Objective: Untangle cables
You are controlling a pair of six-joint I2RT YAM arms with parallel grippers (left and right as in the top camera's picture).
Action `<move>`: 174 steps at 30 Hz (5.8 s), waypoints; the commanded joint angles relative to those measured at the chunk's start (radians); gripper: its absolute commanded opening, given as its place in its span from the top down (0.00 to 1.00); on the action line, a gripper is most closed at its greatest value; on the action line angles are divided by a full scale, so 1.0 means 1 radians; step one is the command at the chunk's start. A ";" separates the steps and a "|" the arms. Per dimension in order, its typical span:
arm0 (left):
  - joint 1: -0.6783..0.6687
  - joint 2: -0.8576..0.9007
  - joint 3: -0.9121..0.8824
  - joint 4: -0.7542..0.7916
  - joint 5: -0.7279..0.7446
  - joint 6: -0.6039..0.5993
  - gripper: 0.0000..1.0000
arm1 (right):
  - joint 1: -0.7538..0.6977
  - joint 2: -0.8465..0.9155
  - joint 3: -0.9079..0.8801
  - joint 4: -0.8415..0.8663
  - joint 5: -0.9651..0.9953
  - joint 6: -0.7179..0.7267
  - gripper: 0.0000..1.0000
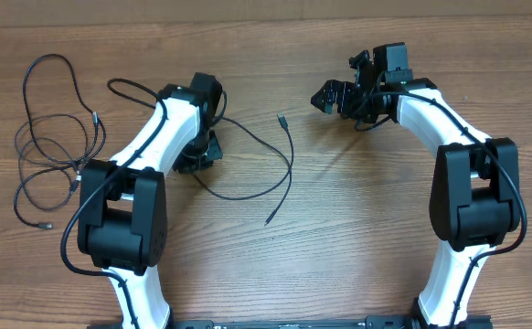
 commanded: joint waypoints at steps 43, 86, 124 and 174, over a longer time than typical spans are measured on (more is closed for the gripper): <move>0.080 -0.012 -0.286 0.324 0.721 0.422 0.95 | 0.004 0.005 -0.008 0.005 -0.019 0.002 0.00; -0.009 -0.012 -0.366 0.520 0.788 0.395 0.96 | 0.004 0.005 -0.008 0.005 -0.019 0.002 0.00; 0.109 -0.012 -0.390 0.569 0.824 0.277 0.64 | 0.004 0.005 -0.008 0.005 -0.019 0.002 0.00; 0.304 -0.012 -0.443 0.708 1.407 0.462 0.90 | 0.112 0.005 -0.008 -0.249 -0.452 -0.228 0.47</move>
